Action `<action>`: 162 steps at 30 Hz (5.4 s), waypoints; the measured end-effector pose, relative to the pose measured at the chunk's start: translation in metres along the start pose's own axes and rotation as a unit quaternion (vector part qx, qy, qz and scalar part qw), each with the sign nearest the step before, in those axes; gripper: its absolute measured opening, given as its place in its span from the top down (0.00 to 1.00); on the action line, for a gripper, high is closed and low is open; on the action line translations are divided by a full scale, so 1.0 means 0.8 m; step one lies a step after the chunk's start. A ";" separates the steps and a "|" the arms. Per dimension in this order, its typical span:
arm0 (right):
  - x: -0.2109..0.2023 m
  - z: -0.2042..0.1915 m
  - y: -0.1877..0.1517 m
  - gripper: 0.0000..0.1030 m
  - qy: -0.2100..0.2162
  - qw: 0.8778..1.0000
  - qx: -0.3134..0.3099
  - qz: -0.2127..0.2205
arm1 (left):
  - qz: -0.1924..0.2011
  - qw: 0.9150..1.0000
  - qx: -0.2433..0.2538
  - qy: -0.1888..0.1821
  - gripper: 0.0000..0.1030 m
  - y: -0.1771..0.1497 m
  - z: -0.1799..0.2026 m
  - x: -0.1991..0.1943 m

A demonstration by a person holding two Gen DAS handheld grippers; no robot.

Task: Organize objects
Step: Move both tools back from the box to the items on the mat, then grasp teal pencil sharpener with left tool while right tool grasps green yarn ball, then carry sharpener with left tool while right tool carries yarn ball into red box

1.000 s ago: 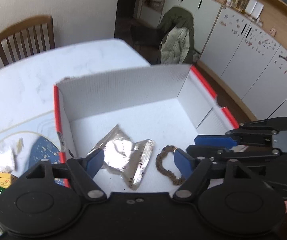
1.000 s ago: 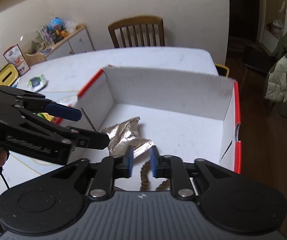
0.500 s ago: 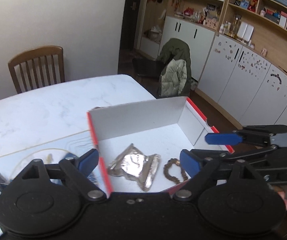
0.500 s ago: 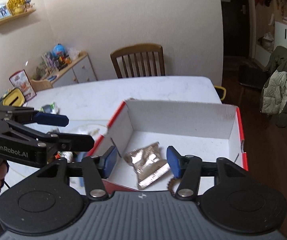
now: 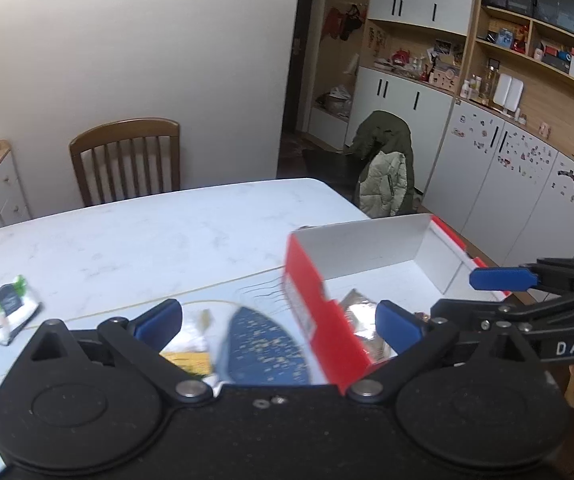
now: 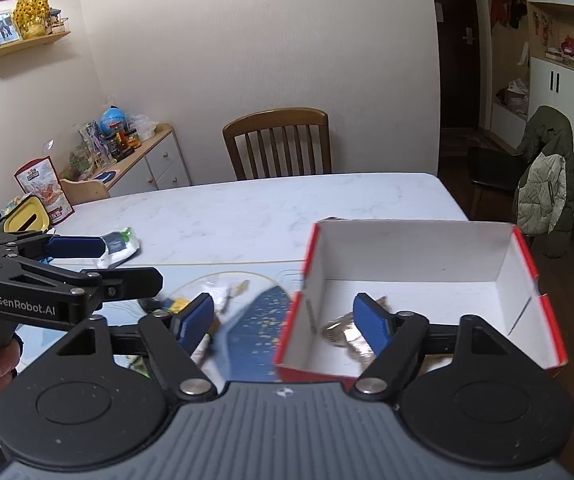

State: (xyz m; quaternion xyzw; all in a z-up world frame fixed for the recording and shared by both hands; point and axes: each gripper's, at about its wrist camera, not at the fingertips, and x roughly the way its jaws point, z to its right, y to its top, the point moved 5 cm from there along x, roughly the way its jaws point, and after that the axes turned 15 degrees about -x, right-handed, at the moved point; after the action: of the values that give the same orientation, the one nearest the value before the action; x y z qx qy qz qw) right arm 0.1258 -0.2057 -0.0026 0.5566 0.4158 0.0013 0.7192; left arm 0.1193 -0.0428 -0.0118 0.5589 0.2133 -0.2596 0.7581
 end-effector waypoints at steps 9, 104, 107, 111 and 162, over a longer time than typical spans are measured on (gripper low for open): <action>0.016 -0.084 0.017 0.19 0.008 1.000 0.008 0.003 | 0.014 1.000 -0.002 0.004 0.00 0.009 -0.072 -0.030; 0.132 -0.166 0.058 0.75 0.101 0.994 0.012 -0.047 | -0.015 0.980 -0.113 0.163 0.65 0.000 -0.333 0.003; 0.114 -0.135 0.070 0.75 0.087 0.995 0.020 -0.032 | -0.014 0.986 -0.087 0.142 0.65 0.014 -0.295 -0.001; 0.096 -0.091 0.075 0.75 0.064 0.997 0.025 -0.024 | -0.014 0.991 -0.059 0.117 0.65 0.028 -0.243 0.002; 0.142 0.253 -0.090 0.73 0.029 0.986 -0.039 -0.160 | -0.190 0.980 0.044 0.046 0.65 -0.039 0.177 0.313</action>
State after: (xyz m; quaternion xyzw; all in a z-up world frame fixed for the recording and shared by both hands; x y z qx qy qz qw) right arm 0.2885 -0.3424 -0.1206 0.4543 0.5197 -0.0820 0.7189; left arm 0.2983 -0.2245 -0.1483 0.5526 0.3390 -0.3823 0.6585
